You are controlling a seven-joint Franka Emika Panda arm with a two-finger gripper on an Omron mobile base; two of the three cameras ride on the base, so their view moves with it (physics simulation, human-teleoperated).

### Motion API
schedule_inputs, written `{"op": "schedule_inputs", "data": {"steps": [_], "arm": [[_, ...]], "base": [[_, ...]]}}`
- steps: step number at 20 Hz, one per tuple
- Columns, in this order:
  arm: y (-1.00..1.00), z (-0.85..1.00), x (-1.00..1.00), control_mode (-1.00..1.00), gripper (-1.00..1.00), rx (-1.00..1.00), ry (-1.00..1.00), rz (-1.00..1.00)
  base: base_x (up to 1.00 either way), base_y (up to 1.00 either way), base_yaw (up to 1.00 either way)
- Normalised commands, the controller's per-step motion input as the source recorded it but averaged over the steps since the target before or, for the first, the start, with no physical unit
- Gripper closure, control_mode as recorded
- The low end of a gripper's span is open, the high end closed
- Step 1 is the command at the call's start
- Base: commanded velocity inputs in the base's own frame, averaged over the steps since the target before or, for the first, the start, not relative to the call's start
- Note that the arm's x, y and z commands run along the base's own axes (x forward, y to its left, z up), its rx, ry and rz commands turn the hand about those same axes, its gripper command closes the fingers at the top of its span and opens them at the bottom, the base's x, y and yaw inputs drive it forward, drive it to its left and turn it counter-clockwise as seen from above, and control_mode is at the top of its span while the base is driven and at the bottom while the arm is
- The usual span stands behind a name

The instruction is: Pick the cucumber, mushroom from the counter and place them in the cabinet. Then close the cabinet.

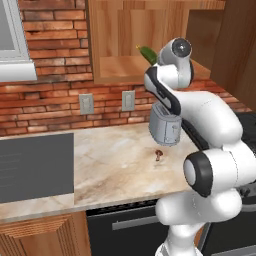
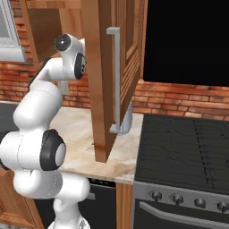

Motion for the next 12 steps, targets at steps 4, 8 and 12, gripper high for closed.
{"op": "schedule_inputs", "data": {"steps": [4, 8, 12], "arm": [[0.0, -0.01, 0.73, -1.0, 1.0, 0.0, 0.0, 0.0], [0.0, 0.0, 0.59, -1.0, 1.0, 0.0, 0.0, 0.0], [0.0, -0.08, 0.48, -1.0, 1.0, 0.0, 0.0, 0.0]], "base": [[0.0, 0.0, 0.0], [0.0, 0.0, 0.0], [0.0, 0.0, 0.0]]}}
